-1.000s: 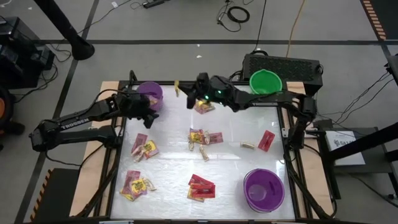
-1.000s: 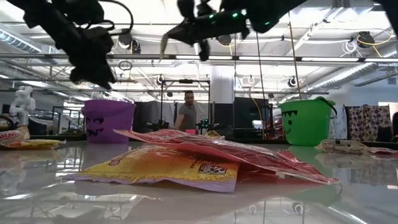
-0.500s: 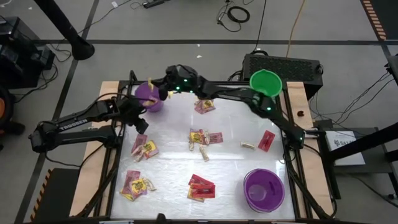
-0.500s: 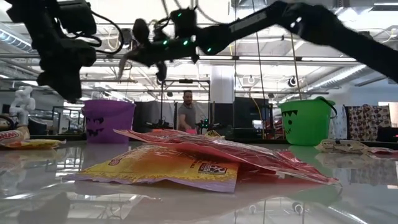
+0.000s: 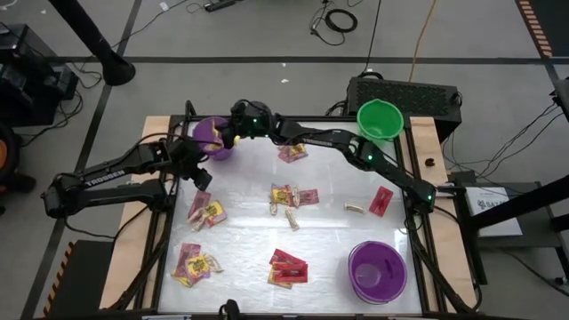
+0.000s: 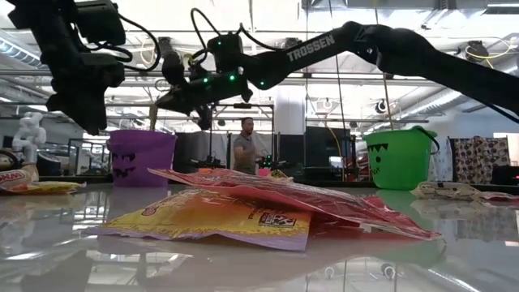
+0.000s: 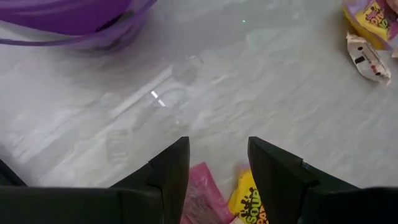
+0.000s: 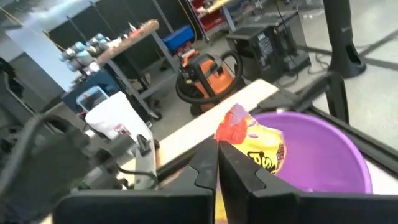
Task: Sort candy by brand, put in halloween buckets
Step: Put the yellow candy into the top violet bucket
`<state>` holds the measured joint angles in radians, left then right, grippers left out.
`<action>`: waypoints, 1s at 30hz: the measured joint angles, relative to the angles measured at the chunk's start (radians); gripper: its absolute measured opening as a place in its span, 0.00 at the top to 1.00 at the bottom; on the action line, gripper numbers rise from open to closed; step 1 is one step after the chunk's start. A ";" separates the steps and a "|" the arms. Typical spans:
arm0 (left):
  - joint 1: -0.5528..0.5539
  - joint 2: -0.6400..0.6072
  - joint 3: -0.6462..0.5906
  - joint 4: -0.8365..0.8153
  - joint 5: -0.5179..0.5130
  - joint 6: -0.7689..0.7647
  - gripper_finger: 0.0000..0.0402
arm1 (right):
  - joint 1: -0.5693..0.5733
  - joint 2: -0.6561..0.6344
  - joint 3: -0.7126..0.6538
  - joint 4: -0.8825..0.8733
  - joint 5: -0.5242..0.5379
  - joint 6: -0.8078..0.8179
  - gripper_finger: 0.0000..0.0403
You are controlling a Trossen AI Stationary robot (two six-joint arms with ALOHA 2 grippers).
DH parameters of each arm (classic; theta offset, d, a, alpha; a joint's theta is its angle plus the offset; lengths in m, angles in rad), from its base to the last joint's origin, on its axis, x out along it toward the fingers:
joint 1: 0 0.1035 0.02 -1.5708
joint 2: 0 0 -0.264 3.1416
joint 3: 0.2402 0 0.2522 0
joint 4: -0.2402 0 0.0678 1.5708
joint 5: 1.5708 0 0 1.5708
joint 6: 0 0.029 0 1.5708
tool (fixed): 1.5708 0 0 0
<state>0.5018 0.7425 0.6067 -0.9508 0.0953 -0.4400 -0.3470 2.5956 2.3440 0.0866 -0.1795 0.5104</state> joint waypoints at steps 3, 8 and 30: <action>0.000 0.000 0.000 0.000 -0.024 0.000 0.58 | -0.008 0.000 0.000 -0.020 -0.004 0.010 0.94; 0.000 0.000 0.000 0.005 -0.039 0.000 0.58 | -0.021 0.000 0.000 -0.034 -0.015 0.053 0.86; 0.000 0.000 0.000 0.130 -0.073 0.031 0.58 | 0.049 -0.074 0.000 -0.205 -0.917 0.051 0.77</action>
<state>0.5018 0.7429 0.6067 -0.8212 0.0219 -0.4091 -0.2982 2.5214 2.3440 -0.1187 -1.0968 0.5611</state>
